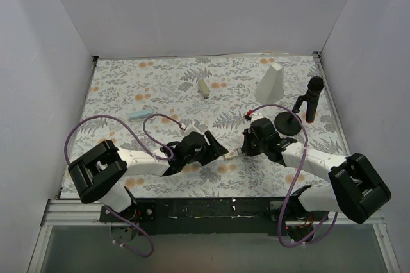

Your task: Load the staples into the stapler

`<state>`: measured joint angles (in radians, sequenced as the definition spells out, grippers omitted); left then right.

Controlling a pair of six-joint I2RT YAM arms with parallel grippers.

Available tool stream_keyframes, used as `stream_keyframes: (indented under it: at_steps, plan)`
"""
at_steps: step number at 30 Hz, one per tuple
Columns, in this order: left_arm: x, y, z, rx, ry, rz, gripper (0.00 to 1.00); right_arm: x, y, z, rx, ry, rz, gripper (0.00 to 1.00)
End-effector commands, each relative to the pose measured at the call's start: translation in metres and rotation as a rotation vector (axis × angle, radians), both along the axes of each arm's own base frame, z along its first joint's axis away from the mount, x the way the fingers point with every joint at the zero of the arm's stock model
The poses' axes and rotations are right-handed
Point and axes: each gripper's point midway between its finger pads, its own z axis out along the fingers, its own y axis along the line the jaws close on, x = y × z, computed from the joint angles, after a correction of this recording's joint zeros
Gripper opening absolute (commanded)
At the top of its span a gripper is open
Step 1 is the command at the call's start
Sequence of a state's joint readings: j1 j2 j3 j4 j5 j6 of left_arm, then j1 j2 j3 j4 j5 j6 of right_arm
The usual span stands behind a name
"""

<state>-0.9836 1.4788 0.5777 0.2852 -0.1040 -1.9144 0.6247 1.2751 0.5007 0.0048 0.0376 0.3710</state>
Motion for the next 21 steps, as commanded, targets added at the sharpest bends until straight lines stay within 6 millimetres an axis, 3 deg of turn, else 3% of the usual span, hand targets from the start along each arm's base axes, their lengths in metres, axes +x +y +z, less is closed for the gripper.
stream_keyframes:
  at_steps: [1, 21]
  plan:
    - [0.004, -0.014, 0.003, -0.069, 0.021, 0.010, 0.53, 0.012, 0.005, 0.019, 0.017, -0.057, -0.024, 0.01]
    - [0.010, -0.024, -0.022, -0.043, 0.048, 0.009, 0.36, 0.010, 0.008, 0.021, 0.022, -0.066, -0.018, 0.01]
